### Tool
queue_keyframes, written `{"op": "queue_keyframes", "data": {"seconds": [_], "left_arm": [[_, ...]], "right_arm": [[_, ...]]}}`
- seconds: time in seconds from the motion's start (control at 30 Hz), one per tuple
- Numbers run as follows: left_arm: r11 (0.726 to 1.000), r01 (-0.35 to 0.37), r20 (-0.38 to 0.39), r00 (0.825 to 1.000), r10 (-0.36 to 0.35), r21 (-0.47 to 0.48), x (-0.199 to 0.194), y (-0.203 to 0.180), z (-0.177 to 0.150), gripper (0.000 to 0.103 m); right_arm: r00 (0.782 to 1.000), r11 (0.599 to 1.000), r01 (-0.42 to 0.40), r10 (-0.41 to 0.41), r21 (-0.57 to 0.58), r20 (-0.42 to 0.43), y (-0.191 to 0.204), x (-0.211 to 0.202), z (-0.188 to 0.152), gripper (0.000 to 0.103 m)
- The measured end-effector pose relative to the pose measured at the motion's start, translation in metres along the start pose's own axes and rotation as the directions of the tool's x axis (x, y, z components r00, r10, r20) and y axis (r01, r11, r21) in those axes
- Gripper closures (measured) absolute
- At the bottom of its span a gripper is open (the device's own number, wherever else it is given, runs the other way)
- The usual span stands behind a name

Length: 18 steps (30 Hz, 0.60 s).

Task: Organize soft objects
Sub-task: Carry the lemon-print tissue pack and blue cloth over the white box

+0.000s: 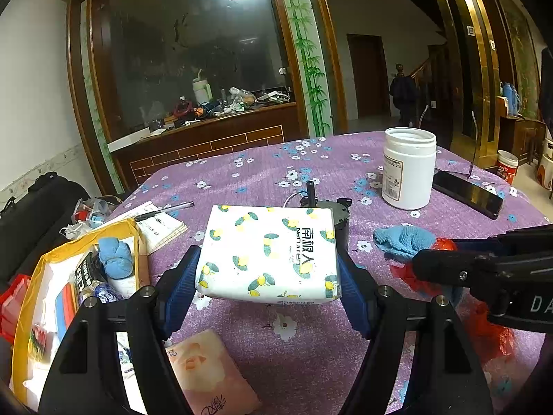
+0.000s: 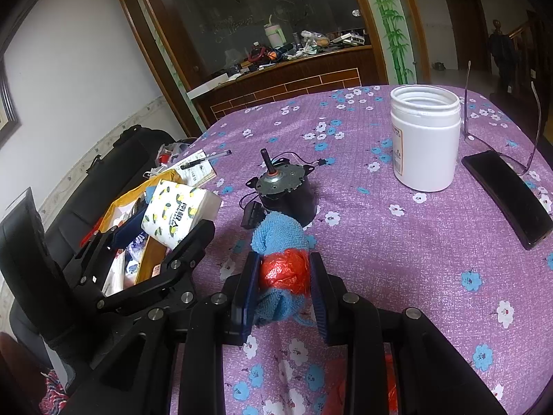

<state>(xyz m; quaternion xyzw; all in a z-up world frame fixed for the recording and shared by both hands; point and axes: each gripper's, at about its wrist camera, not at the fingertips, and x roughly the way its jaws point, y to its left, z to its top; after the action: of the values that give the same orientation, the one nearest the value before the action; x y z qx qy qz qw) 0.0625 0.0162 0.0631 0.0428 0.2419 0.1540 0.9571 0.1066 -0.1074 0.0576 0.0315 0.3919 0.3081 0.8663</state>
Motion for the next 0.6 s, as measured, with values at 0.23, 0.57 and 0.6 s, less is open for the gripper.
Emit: {"op": "queue_keyframes", "data": {"seconds": [0.23,0.57,0.6], "left_arm": [[1.000,-0.006,0.004,1.000,0.006,0.003,-0.0007,0.0002,0.0012,0.029],[1.000,-0.008,0.009,1.000,0.008,0.000,-0.0018,0.0016,0.0017,0.029],[1.000,-0.008,0.008,1.000,0.008,0.001,-0.0021,0.0017,0.0014,0.029]], "right_arm": [[1.000,1.000,0.001,-0.001,0.000,-0.001,-0.0004,0.0004,-0.0001,0.074],[1.000,1.000,0.004,-0.004,-0.002,0.000,-0.0014,0.0014,-0.0008,0.074],[1.000,1.000,0.005,-0.005,-0.002,0.000,-0.0010,0.0013,-0.0009,0.074]]}}
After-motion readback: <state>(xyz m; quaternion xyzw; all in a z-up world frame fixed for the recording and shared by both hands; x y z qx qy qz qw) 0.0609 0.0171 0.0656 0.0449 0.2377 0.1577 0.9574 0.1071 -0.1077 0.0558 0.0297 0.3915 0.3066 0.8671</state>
